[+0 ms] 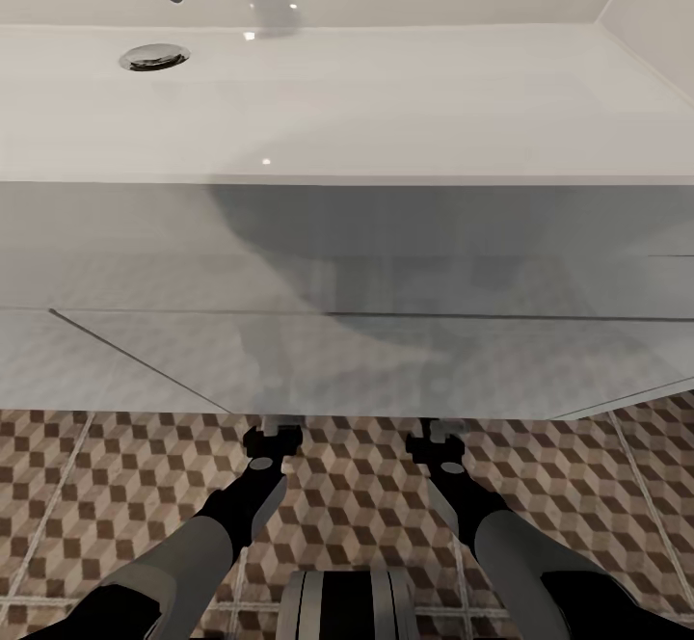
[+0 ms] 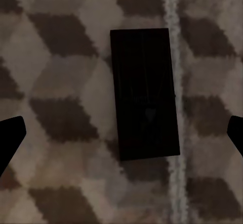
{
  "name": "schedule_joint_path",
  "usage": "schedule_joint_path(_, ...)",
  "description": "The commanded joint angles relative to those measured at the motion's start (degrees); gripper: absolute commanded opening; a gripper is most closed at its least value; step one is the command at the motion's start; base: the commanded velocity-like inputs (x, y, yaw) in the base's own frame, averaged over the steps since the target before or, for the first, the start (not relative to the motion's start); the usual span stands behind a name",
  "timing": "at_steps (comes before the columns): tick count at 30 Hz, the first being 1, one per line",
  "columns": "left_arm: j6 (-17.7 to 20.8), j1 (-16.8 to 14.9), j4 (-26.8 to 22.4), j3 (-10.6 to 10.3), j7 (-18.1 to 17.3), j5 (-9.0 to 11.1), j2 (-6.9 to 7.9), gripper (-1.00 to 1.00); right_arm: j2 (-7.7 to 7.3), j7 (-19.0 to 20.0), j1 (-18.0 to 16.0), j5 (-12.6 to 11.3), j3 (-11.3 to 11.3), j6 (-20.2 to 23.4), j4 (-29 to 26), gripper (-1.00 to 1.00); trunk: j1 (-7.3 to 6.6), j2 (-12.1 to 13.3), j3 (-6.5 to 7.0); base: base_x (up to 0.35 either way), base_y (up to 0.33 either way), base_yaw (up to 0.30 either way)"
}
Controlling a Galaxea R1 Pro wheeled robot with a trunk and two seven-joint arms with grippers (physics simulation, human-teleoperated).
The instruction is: Take the four mousetraps from the cabinet in the bathroom and place them on the bathroom floor. Make sure all four end up on the same floor surface, and ensure that at least two of them are either under or directly next to the same bathroom sink.
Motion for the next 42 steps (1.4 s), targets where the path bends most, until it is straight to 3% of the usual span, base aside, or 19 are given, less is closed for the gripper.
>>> schedule_joint_path(1,-0.26,-0.04,0.04,-0.49,0.37,0.61,0.04,1.0,0.01,-0.22,-0.04,0.39,-0.12,-0.13,0.06,1.0,-0.01,-0.01,-0.03,0.0,0.0,0.0)
schedule_joint_path(29,-0.41,-0.04,-0.12,-0.47,0.29,1.07,0.03,1.0,-0.02,-0.22,-0.01,0.42,-0.12,-0.14,-0.01,1.0,-0.01,-0.01,-0.03,-0.003,-0.001,0.0)
schedule_joint_path(42,-0.43,-0.04,-0.11,-0.4,0.36,1.05,0.1,1.0,0.02,-0.22,-0.01,0.45,-0.12,-0.14,-0.08,1.0,-0.01,-0.01,-0.03,-0.25,-0.04,0.0)
